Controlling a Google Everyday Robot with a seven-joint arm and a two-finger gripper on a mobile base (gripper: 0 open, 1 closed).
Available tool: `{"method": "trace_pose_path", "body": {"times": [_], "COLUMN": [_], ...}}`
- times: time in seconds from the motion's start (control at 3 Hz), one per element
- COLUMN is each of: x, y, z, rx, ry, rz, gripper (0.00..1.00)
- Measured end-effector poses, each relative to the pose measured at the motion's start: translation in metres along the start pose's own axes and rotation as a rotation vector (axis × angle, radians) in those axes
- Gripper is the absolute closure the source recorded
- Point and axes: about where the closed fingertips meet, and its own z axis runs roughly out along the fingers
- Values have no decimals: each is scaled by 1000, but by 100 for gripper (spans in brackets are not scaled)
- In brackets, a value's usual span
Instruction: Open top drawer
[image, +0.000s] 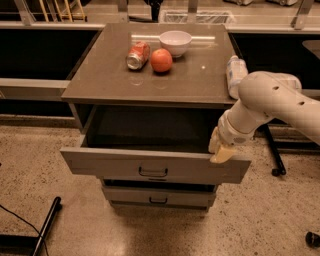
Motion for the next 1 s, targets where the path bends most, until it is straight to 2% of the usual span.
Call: {"method": "trace_pose_path", "body": {"times": [0.67, 1.0], "x": [-2, 1], "y": [-1, 1], "z": [-4, -3], "rx": [7, -21], "ry": [3, 27], "rz": [15, 20], "gripper": [1, 0]}}
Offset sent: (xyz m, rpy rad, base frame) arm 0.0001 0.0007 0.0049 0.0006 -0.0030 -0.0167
